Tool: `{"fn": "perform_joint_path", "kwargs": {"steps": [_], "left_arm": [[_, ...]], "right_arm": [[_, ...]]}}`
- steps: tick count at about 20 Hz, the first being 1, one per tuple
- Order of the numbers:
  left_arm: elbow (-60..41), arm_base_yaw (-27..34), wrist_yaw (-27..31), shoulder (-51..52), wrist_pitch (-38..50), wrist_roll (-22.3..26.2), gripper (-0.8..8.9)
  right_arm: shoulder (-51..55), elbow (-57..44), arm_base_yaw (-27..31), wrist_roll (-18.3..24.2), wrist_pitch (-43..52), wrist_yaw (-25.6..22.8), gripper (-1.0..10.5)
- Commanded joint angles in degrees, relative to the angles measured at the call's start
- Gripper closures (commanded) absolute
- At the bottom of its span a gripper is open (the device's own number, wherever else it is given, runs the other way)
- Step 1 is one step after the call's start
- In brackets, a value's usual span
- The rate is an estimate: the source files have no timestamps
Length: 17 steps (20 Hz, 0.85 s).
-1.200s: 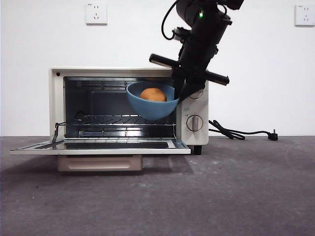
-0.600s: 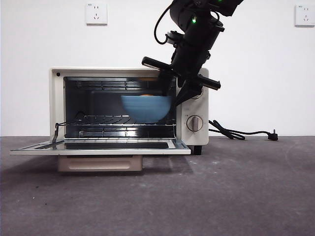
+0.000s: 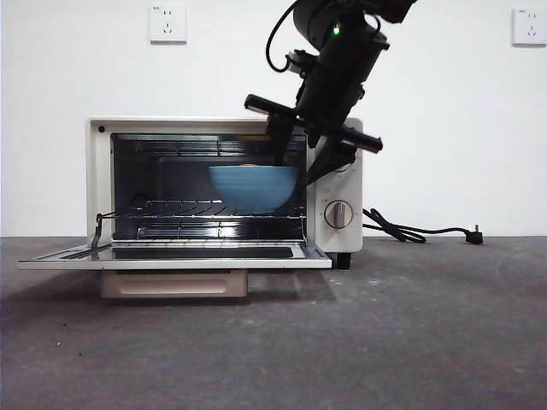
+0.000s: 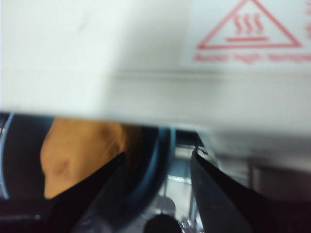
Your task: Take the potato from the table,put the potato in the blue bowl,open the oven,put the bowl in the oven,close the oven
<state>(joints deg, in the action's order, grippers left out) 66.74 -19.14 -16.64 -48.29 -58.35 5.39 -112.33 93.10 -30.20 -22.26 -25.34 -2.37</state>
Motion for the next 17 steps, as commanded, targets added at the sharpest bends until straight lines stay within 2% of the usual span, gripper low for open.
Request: {"fn": "perform_joint_path", "kwargs": {"steps": [1,6,11,14,17], "left_arm": [[0.13,-0.02,0.07,-0.04,0.57,0.70,8.22],[0.13,-0.02,0.07,-0.68,1.25,0.70,8.21],[0.07,0.00,0.11,-0.74,1.68,0.70,8.21],[0.00,0.20,0.11,-0.81,3.08,0.68,8.22],[-0.57,1.42,0.07,-0.81,5.35,0.04,8.22]], "right_arm": [[2.29,-0.46,0.50,0.42,-2.21,-0.52,7.2],[6.49,-0.46,0.44,2.73,-6.05,-0.24,7.2],[11.32,-0.46,0.44,4.59,-12.31,5.44,7.2],[15.17,-0.46,-0.02,8.44,-18.51,8.50,7.3],[19.39,-0.46,-0.96,12.26,-24.76,8.48,7.3]]}}
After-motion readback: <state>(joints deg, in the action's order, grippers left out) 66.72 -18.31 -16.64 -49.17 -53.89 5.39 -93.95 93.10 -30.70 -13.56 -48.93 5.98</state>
